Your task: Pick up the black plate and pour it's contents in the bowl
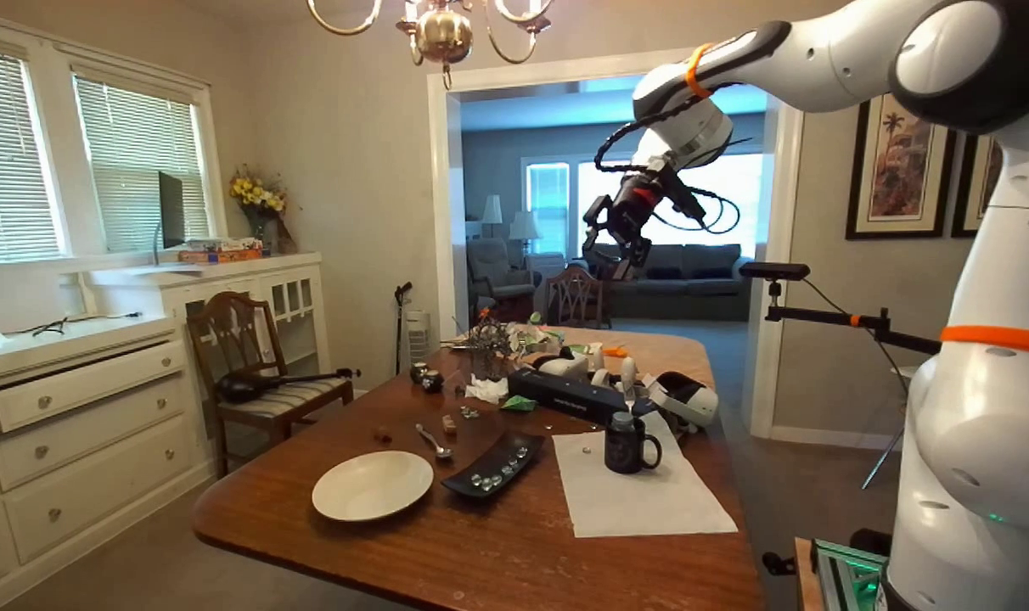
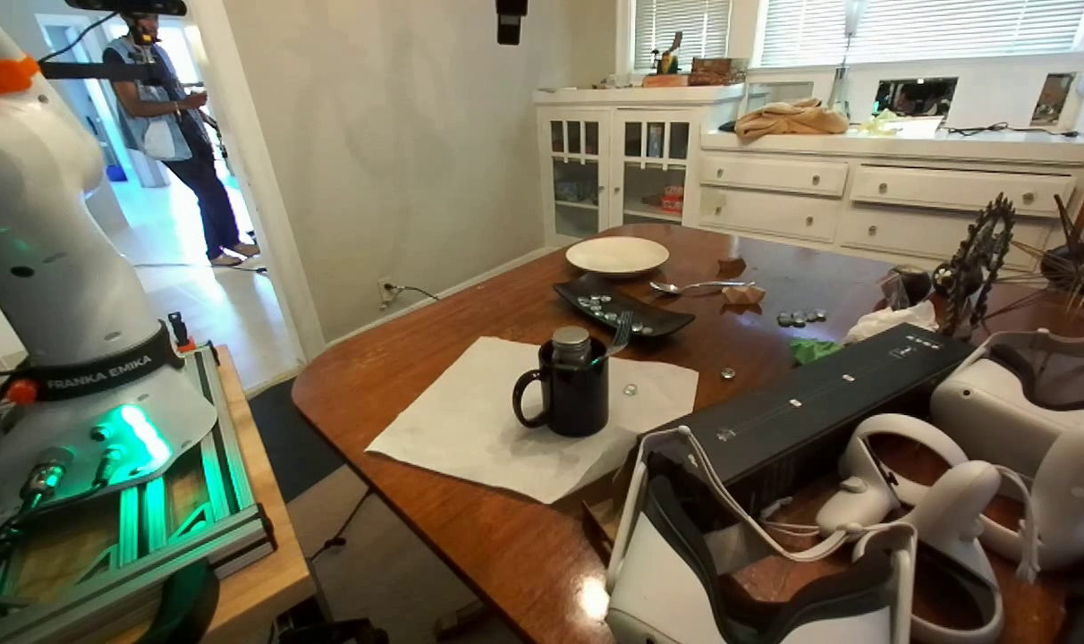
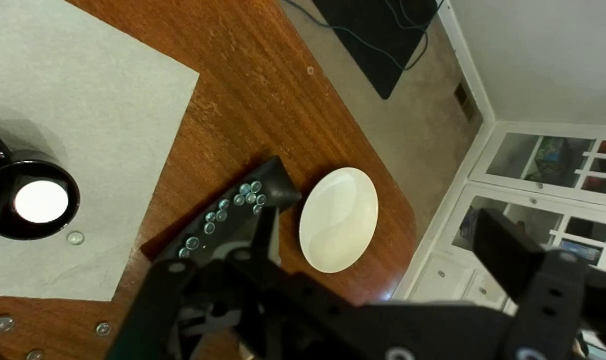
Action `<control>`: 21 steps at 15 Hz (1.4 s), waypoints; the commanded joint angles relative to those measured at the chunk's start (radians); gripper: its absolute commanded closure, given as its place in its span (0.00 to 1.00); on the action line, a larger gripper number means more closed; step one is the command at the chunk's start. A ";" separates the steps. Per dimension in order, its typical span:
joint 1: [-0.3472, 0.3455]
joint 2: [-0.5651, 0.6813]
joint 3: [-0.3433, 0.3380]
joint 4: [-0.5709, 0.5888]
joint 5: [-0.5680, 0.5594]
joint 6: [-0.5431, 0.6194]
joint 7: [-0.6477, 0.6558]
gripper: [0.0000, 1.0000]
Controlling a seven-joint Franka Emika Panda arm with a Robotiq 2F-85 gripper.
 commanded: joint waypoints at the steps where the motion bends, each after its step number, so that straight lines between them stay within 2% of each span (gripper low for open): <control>1: -0.082 0.225 0.002 0.223 0.108 -0.162 -0.034 0.00; 7: -0.247 0.477 0.098 0.482 0.219 -0.324 0.000 0.00; 9: -0.291 0.540 0.134 0.542 0.259 -0.333 0.050 0.00; 10: -0.273 0.455 0.143 0.444 0.206 -0.269 0.012 0.00; 13: -0.305 0.522 0.165 0.505 0.227 -0.288 0.028 0.00; 21: -0.308 0.529 0.167 0.529 0.227 -0.298 0.040 0.00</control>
